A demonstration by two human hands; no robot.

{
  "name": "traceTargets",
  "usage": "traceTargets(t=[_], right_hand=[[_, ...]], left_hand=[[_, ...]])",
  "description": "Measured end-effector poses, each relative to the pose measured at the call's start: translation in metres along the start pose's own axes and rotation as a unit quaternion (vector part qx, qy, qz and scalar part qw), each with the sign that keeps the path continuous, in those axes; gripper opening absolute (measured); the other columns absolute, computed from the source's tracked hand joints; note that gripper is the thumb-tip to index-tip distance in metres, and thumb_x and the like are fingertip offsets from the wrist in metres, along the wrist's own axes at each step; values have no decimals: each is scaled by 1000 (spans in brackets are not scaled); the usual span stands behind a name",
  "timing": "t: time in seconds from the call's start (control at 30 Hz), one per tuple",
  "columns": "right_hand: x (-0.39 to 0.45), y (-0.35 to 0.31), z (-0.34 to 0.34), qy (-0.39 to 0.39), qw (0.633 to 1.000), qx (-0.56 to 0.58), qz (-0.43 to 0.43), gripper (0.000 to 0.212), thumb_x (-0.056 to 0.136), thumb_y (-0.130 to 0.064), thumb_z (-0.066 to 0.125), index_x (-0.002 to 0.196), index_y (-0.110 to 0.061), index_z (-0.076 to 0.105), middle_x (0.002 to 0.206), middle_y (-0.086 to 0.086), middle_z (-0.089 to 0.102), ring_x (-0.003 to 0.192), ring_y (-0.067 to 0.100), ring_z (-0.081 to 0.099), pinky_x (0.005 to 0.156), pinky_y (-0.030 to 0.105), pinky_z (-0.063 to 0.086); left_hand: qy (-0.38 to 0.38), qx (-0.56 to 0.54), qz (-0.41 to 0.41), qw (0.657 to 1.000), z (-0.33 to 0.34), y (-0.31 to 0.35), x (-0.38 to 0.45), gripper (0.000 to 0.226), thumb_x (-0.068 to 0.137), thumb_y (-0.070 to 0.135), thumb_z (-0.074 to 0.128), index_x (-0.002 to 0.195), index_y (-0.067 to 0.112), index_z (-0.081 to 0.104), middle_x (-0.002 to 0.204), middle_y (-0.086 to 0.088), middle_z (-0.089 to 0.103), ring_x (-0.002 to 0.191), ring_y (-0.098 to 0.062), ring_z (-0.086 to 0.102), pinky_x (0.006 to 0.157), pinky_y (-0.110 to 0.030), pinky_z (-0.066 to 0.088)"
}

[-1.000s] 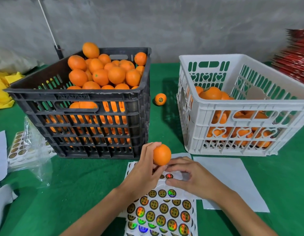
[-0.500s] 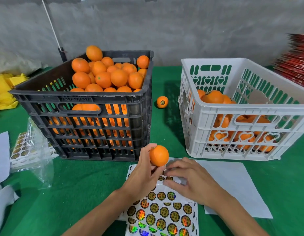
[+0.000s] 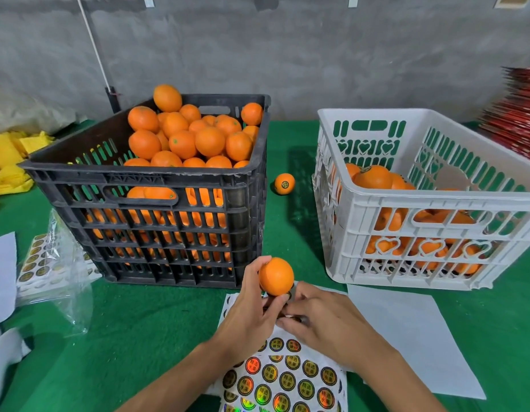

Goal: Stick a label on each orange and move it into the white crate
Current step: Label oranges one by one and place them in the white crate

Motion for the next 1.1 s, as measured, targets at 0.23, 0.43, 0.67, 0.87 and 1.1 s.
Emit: traceTargets(t=[0.23, 0.43, 0.67, 0.87, 1.1], right_hand=[[5, 19, 12, 38, 972, 221, 74, 21, 91, -54, 70, 85, -35, 75, 84, -12, 59, 77, 9, 56, 72, 36, 50], [8, 24, 21, 20, 921, 367, 131, 14, 93, -34, 72, 83, -26, 80, 86, -3, 71, 83, 18, 63, 85, 49, 52], [3, 40, 9, 184, 918, 278, 215, 20, 90, -29, 71, 70, -26, 70, 80, -9, 65, 76, 8, 61, 69, 23, 50], [-6, 19, -10, 354, 927, 36, 116, 15, 95, -36, 55, 90, -28, 66, 91, -12, 52, 64, 9, 54, 45, 28, 49], [-6, 4, -4, 333, 942, -31, 12, 37, 107, -37, 43, 123, -18, 71, 119, -5, 59, 98, 7, 60, 75, 22, 57]], left_hand=[[8, 7, 4, 1000, -2, 5, -1, 72, 99, 37, 65, 153, 42, 18, 132, 22, 46, 109, -14, 71, 91, -41, 61], [8, 17, -3, 1000, -3, 8, -3, 73, 99, 37, 64, 153, 44, 16, 132, 15, 47, 104, -16, 74, 91, -44, 61], [7, 19, -10, 1000, -3, 13, -2, 71, 100, 34, 63, 149, 51, 15, 139, 15, 42, 106, -7, 72, 94, -38, 60], [-9, 58, 8, 998, 1, 17, -1, 67, 101, 33, 62, 148, 52, 18, 149, 15, 31, 104, -3, 72, 90, -29, 60], [6, 3, -9, 1000, -2, 13, 3, 65, 102, 29, 62, 142, 60, 23, 146, 18, 39, 119, -10, 66, 96, -27, 57]])
Point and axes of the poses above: each hand's wrist, its own x-axis towards the middle knuckle, its own z-axis out of the palm, y = z × x, the point moved 6 cm from there along x, towards the middle knuckle
